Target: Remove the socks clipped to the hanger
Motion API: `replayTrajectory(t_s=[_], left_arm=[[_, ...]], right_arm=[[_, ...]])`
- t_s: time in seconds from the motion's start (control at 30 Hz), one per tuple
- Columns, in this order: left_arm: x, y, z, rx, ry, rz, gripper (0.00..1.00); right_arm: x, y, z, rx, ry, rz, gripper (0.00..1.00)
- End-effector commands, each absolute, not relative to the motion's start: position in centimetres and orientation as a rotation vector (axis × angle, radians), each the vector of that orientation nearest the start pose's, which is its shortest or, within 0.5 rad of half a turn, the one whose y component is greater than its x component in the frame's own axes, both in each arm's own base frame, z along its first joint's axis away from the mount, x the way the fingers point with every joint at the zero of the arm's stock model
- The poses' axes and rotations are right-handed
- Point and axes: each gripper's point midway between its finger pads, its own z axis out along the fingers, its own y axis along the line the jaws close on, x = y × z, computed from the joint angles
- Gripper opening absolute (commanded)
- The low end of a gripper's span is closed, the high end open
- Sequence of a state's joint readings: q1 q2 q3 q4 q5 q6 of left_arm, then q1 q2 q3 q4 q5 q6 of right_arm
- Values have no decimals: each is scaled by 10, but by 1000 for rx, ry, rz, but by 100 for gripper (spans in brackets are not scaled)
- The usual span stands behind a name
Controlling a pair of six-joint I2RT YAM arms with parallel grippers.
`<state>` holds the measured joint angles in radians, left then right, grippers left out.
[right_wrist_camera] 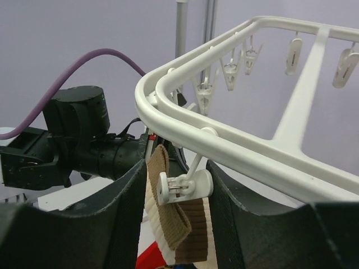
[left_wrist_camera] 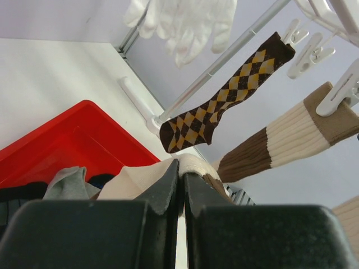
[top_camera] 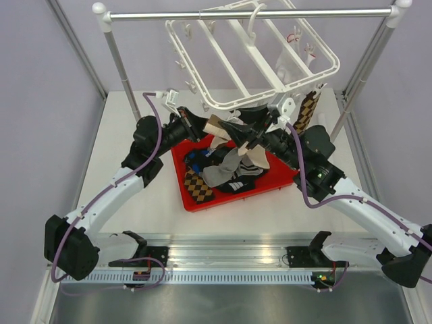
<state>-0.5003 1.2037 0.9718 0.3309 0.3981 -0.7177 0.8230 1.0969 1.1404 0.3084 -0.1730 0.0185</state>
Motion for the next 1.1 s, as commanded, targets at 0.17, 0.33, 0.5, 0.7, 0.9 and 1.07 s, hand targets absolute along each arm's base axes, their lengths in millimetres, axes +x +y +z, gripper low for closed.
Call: replayTrajectory(t_s=[0.17,0.33,0.5,0.7,0.9,1.07], left_arm=[[311,-278,370,169,1576,-1302,7],[311,-279,367,166,1585,-1304,7],[311,-280,365,169,1590,-1307,6],[314,-280,357,158,1607,-1299,3],[320,-275,343,104,1633,-1266,3],[338,-261,319,-12,1697,-1144,3]], right_arm=[[243,290,485,-557,1041,790,51],[243,288,490,-542,1033,785,51],[246,289,489,-538,1042,780,45],[249,285,489,-515,1049,766,2],[251,286,489,-496,1066,777,1],[254,288,484,-498,1082,772,1]])
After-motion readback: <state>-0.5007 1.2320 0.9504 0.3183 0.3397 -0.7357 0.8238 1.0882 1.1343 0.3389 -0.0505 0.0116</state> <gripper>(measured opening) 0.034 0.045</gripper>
